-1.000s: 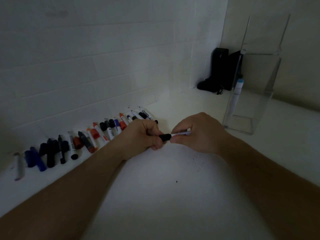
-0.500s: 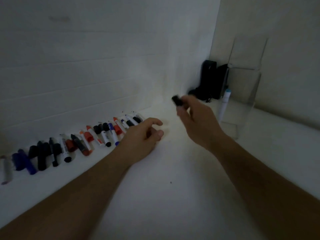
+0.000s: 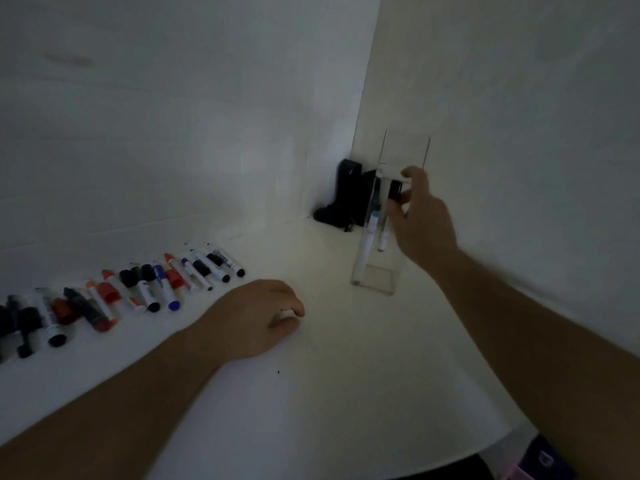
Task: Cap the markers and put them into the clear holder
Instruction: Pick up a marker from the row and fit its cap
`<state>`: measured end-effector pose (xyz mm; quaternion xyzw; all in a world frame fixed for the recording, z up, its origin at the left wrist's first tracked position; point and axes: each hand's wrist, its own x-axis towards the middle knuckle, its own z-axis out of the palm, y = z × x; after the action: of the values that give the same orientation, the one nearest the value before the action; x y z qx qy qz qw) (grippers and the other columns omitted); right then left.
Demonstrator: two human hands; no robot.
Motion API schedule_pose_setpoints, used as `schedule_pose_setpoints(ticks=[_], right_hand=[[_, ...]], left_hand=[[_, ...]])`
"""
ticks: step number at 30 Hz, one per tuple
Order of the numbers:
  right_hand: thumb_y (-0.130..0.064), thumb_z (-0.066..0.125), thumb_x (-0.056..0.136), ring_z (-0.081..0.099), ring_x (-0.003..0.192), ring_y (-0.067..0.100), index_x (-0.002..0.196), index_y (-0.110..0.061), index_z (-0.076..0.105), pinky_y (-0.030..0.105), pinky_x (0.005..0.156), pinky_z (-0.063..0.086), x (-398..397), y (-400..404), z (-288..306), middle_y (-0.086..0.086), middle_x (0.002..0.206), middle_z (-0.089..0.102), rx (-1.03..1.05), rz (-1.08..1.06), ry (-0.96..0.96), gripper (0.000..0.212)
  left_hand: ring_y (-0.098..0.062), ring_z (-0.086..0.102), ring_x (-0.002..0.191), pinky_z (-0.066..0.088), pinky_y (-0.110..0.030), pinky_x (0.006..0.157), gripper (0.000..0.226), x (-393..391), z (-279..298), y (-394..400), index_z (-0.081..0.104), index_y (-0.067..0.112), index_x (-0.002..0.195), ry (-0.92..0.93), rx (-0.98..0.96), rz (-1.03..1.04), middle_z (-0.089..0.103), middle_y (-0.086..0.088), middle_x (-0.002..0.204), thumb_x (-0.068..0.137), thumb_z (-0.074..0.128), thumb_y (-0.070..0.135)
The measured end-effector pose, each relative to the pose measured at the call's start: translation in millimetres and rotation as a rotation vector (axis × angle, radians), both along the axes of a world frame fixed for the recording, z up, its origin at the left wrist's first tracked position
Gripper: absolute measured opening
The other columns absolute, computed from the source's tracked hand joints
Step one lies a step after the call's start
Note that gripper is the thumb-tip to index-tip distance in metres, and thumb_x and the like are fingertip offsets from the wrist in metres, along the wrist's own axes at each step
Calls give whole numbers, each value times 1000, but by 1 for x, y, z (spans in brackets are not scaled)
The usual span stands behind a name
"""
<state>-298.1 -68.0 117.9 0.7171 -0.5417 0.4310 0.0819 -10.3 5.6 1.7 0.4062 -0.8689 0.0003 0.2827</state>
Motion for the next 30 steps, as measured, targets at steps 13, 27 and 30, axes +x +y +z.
schedule_pose_setpoints(ticks=[13,27,30], right_hand=[[-23,39,98,50,91,26,120,-29,46,47,88,40,15,2,-41,7,99,56,173,-205,199,23],[-21,58,96,57,96,10,129,-29,60,28,93,48,168,-11,-84,-4,126,57,427,465,174,34],[-23,59,96,58,104,12,122,-27,68,29,96,47,194,-22,-92,-2,124,65,515,564,264,27]], left_hand=[[0,58,101,38,-13,91,18,0,9,4,73,30,107,4,21,29,65,15,109,94,61,30],[-5,53,51,51,-32,54,24,51,19,7,56,38,54,57,264,213,59,17,56,73,44,47],[-14,51,49,44,-33,47,29,54,21,5,58,27,58,86,204,314,57,3,54,76,42,43]])
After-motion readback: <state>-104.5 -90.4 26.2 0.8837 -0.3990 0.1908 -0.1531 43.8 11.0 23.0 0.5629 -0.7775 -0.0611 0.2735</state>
